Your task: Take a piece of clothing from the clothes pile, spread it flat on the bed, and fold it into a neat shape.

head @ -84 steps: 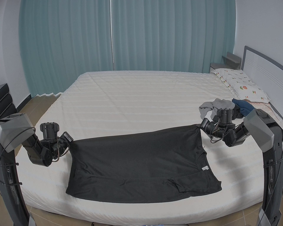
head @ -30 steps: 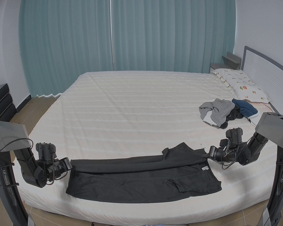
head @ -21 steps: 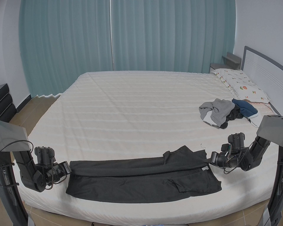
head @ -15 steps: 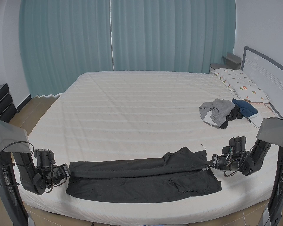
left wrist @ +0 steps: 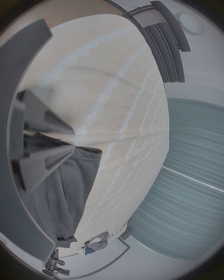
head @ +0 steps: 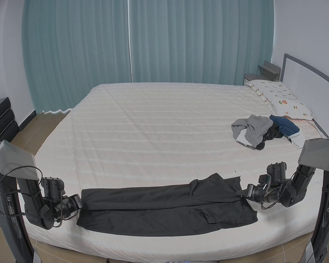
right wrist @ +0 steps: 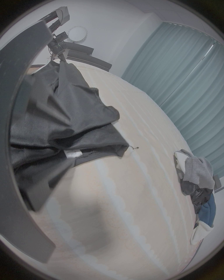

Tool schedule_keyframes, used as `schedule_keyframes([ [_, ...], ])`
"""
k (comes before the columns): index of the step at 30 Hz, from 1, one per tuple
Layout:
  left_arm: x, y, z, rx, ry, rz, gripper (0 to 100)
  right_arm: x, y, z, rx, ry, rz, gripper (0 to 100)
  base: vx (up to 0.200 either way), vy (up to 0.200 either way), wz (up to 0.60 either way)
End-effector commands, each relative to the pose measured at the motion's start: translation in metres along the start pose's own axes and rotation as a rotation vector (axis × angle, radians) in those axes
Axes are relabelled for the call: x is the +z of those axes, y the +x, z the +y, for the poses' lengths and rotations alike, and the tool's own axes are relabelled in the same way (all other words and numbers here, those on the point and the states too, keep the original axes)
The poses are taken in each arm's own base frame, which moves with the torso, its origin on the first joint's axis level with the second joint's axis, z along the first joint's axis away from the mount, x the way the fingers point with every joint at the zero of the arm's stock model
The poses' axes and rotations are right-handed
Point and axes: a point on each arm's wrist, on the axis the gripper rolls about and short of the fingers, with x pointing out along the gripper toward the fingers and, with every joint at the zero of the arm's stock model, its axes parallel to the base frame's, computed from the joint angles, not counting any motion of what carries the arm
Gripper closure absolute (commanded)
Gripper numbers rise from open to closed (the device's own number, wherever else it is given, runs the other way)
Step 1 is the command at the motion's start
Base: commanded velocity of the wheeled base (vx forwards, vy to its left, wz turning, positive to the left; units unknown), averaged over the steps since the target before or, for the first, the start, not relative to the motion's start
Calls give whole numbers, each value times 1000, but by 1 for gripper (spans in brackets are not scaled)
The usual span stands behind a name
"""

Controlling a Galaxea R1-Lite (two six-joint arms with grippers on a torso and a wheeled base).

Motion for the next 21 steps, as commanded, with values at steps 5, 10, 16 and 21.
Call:
schedule_keyframes([
  [5,-1,-3,1,4,-5,5,0,14,-8,8,27,3,-53,0,0,0,0],
  [10,10,-13,1,-6,-24,-48,0,31,-11,18,69,108,-113,0,0,0,0],
  [16,30,-15,-2,-33,-123,-129,0,37,-7,19,90,274,-124,0,0,0,0],
  [21,45,0,-11,-67,-180,-163,0,36,-1,15,86,313,-110,0,0,0,0],
])
